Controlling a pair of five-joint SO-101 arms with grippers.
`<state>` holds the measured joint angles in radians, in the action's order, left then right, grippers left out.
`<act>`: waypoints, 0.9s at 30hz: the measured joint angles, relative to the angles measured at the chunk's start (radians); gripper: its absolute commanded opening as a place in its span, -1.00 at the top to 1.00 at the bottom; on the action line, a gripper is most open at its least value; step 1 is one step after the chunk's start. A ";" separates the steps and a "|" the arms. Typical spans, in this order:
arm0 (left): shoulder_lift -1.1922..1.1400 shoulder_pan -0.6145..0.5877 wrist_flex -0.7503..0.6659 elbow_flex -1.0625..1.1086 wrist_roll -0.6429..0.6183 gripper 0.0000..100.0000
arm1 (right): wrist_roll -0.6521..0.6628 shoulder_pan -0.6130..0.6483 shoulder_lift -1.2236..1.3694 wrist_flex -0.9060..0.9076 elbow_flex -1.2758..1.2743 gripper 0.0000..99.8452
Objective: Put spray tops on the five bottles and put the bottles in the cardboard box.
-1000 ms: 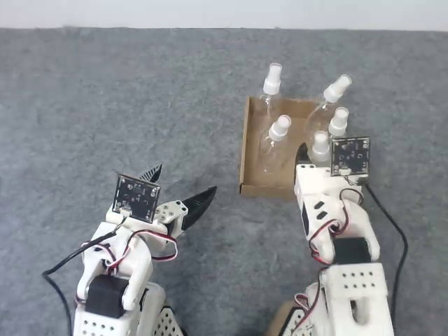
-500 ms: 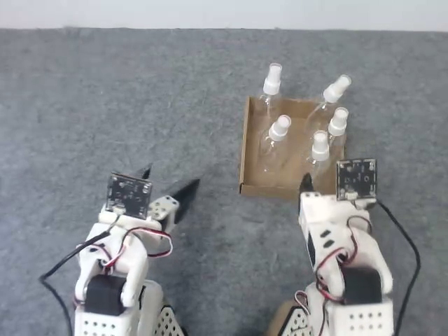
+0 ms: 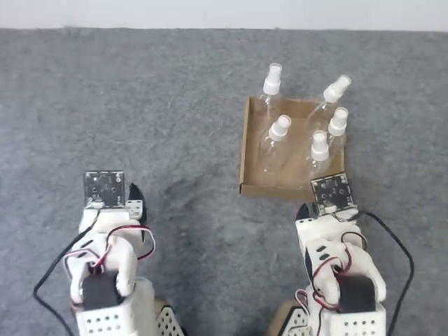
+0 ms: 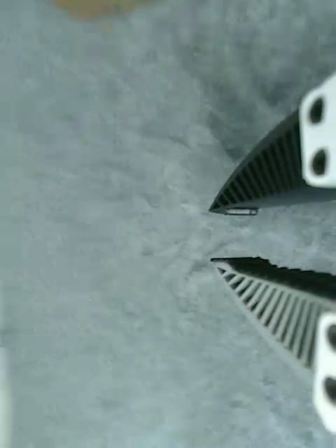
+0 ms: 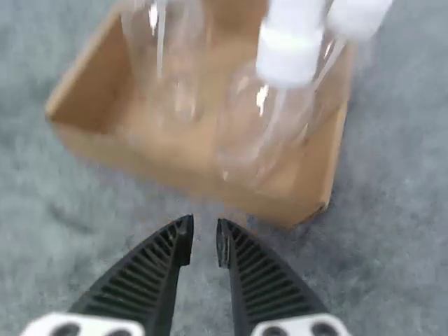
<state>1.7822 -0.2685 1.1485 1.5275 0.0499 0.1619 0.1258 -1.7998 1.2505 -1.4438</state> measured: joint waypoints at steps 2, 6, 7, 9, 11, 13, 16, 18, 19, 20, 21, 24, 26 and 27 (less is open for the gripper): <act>-0.005 -0.017 -0.021 0.048 0.000 0.82 | 0.003 -0.002 -0.012 0.005 -0.029 0.99; -0.005 -0.041 -0.072 0.135 0.000 0.82 | 0.005 -0.003 -0.006 0.018 -0.091 0.99; -0.005 -0.037 -0.091 0.155 0.000 0.82 | 0.005 -0.003 -0.006 0.018 -0.110 0.99; -0.005 -0.044 -0.109 0.164 0.000 0.82 | 0.005 -0.002 -0.003 0.018 -0.152 0.99; -0.005 -0.044 -0.109 0.164 0.000 0.82 | 0.005 -0.002 0.000 0.018 -0.192 0.99; -0.005 -0.043 -0.087 0.164 0.000 0.82 | 0.005 -0.002 0.002 0.018 -0.215 0.99; -0.005 -0.043 -0.014 0.164 0.000 0.82 | 0.005 -0.002 0.000 0.018 -0.218 0.99; -0.005 -0.043 0.055 0.164 0.000 0.82 | 0.005 -0.002 0.000 0.018 -0.218 0.99; -0.005 -0.043 0.075 0.164 0.000 0.82 | 0.005 -0.002 0.000 0.018 -0.218 0.99; -0.002 -0.043 0.081 0.164 0.000 0.82 | 0.005 -0.002 0.000 0.018 -0.218 0.99; 0.005 -0.043 0.086 0.164 0.000 0.82 | 0.005 -0.002 0.000 0.018 -0.218 0.99; 0.017 -0.043 0.104 0.164 0.000 0.82 | 0.005 -0.002 0.000 0.018 -0.218 0.99; 0.018 -0.043 0.107 0.164 0.000 0.82 | 0.005 -0.002 0.000 0.018 -0.218 0.99; 0.018 -0.043 0.107 0.164 0.000 0.82 | 0.005 -0.002 0.000 0.018 -0.218 0.99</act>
<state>1.8006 -0.3115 1.2559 1.6916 0.0499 0.1665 0.1243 -1.7998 1.2689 -1.6617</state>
